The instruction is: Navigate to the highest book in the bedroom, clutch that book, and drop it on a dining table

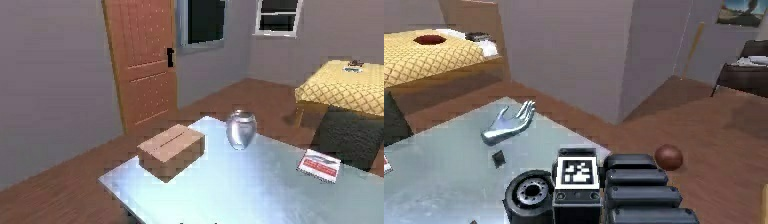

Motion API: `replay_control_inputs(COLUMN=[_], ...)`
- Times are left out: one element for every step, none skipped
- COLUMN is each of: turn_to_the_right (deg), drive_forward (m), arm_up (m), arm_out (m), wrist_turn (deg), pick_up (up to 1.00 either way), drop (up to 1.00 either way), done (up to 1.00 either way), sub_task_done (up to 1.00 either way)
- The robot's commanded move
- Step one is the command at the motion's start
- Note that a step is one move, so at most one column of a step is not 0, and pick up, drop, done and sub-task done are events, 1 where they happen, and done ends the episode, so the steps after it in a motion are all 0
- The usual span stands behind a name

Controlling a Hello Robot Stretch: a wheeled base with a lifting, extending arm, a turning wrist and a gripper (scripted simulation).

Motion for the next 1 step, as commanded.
replay_control_inputs(turn_to_the_right=[-24.0], drive_forward=[0.0], arm_up=[0.0], arm_out=[0.0], wrist_turn=[0.0], pick_up=[0.0], drop=[0.0], done=[0.0], sub_task_done=[0.0])
